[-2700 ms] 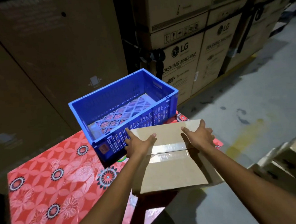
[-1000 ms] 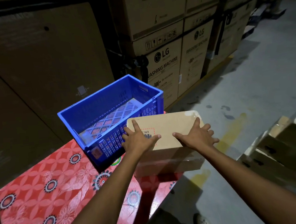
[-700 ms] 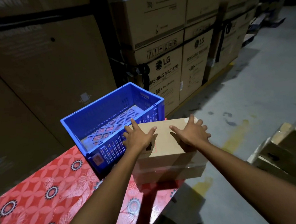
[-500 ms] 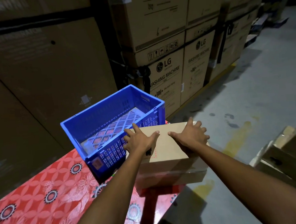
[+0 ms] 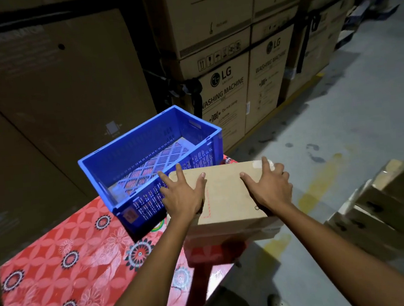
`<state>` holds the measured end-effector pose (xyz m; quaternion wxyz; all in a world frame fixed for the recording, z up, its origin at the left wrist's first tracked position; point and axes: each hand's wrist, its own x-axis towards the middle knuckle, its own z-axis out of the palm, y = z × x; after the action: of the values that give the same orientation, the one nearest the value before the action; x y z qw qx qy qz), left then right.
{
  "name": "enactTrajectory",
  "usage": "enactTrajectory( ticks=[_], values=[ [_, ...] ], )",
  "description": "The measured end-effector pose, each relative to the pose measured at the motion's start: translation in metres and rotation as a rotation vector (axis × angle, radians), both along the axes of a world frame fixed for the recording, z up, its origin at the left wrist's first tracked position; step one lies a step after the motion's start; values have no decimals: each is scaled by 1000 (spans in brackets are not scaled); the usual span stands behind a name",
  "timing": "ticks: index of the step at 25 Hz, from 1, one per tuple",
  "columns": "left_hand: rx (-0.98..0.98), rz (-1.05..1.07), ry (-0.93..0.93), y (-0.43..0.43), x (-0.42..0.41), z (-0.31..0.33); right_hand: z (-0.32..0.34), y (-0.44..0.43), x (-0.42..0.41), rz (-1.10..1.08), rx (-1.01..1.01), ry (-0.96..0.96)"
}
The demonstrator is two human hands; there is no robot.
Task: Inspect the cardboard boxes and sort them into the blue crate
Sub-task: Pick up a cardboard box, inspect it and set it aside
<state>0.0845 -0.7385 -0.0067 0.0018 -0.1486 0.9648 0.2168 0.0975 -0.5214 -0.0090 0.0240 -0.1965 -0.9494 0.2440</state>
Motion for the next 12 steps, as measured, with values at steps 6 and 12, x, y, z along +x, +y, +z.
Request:
enactTrajectory(
  ticks=[6,12],
  values=[
    [183,38,44,-11,25,9,3,-3,43,-86,-128,65],
    [481,79,198,-16,38,13,5,-5,63,-201,-315,264]
  ],
)
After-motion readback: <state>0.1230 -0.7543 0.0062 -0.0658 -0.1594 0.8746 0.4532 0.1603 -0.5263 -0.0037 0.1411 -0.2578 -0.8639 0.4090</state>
